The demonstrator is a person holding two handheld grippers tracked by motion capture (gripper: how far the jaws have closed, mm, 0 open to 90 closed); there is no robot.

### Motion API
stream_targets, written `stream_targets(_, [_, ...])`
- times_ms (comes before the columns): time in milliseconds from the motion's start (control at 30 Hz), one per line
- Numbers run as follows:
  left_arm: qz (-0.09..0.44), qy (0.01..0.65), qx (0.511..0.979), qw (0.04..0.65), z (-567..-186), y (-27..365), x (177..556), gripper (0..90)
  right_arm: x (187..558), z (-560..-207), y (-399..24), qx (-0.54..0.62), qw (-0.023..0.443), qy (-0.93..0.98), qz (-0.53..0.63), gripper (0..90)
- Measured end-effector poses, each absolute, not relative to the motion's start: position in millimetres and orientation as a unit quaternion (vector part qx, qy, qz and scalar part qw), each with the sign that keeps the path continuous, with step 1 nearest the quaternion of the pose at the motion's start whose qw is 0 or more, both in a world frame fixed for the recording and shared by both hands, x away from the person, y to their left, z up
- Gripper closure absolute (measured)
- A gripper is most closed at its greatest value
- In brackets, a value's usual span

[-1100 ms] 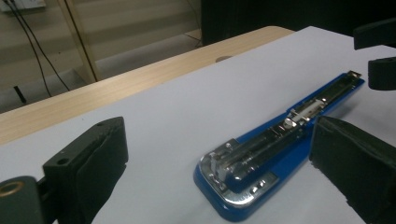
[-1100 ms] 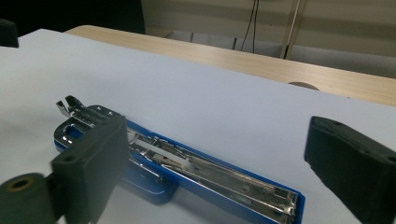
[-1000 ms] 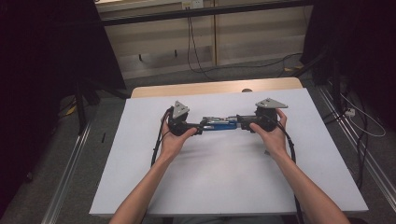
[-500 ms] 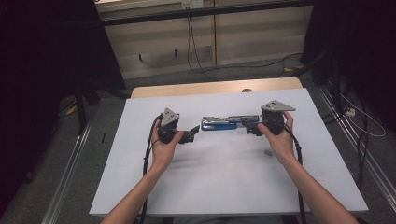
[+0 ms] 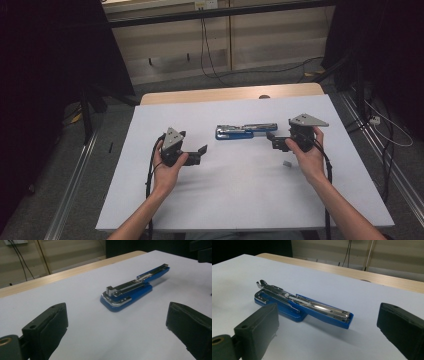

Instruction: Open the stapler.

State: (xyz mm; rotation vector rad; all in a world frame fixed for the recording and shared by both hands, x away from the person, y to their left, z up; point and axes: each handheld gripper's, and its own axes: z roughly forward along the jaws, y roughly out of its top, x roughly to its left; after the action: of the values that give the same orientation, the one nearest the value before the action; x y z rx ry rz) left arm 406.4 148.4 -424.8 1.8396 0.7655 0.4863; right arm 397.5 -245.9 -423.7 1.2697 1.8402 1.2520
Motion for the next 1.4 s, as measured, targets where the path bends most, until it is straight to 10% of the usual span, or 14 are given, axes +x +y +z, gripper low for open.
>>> stream_targets(1400, [0.219,0.346,0.744,0.528,-431,187,355,3.5,346,-428,-283,0.486,0.272,0.692,0.459,4.0])
